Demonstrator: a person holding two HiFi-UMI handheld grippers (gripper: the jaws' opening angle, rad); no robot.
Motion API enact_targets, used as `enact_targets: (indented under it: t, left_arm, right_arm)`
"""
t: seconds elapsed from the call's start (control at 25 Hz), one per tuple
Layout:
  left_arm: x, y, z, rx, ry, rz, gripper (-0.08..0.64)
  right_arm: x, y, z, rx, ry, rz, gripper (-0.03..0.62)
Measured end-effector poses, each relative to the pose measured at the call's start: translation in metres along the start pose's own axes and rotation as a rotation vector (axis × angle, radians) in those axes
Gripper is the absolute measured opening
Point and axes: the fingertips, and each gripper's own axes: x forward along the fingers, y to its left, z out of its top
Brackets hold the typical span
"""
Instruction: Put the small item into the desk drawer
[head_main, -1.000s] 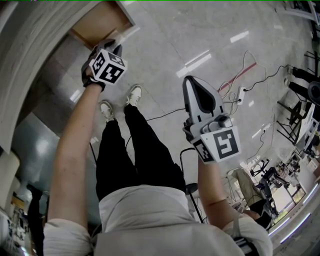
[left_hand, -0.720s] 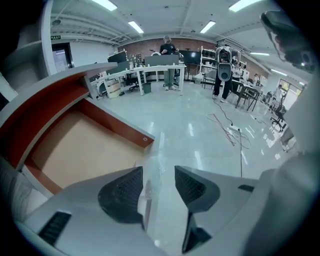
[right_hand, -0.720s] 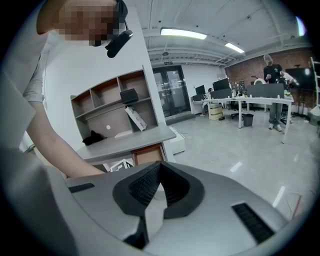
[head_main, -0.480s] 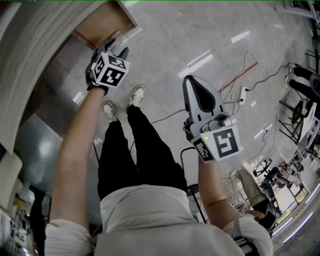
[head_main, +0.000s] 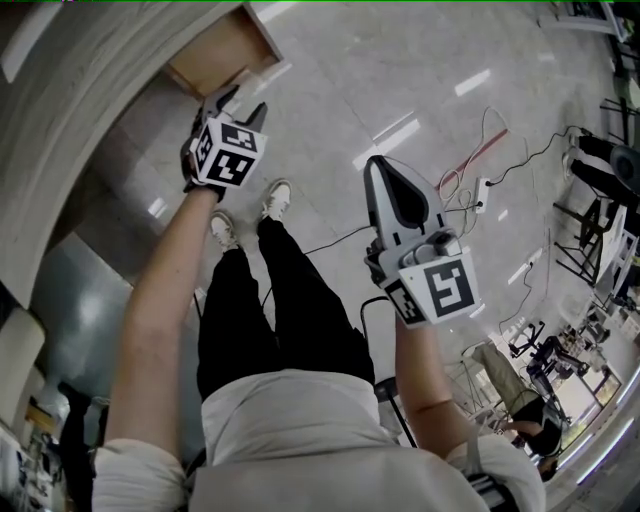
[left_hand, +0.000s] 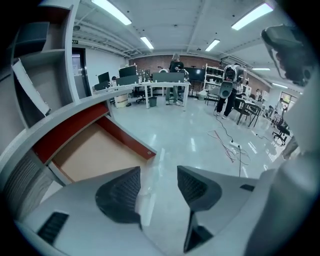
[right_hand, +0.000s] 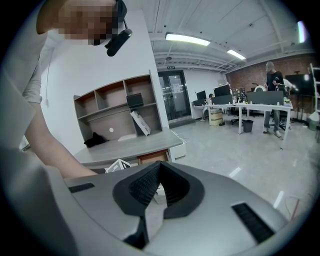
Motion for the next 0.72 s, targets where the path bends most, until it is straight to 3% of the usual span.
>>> enact_targets:
  t: [0.2, 0.48, 0.72]
  left_arm:
    - [-0.019, -0.003, 0.004, -0.022, -0.048, -0.012, 0.229]
    - [-0.102, 0.028, -0.01, -0.202, -0.152, 0.06, 0.229]
    - [-0.176, 0.058, -0.018, -0.264, -0.229, 0.109, 0.228]
  right_arm:
    - [-0.006, 0.021, 0.009, -0.019, -0.016, -0.008, 0.023]
    - [-0.037, 0.086, 0.033, -0.051, -0.071, -0.004, 0.023]
    - [-0.055, 0.144, 0.062, -0.102, -0.128, 0.014, 0.023]
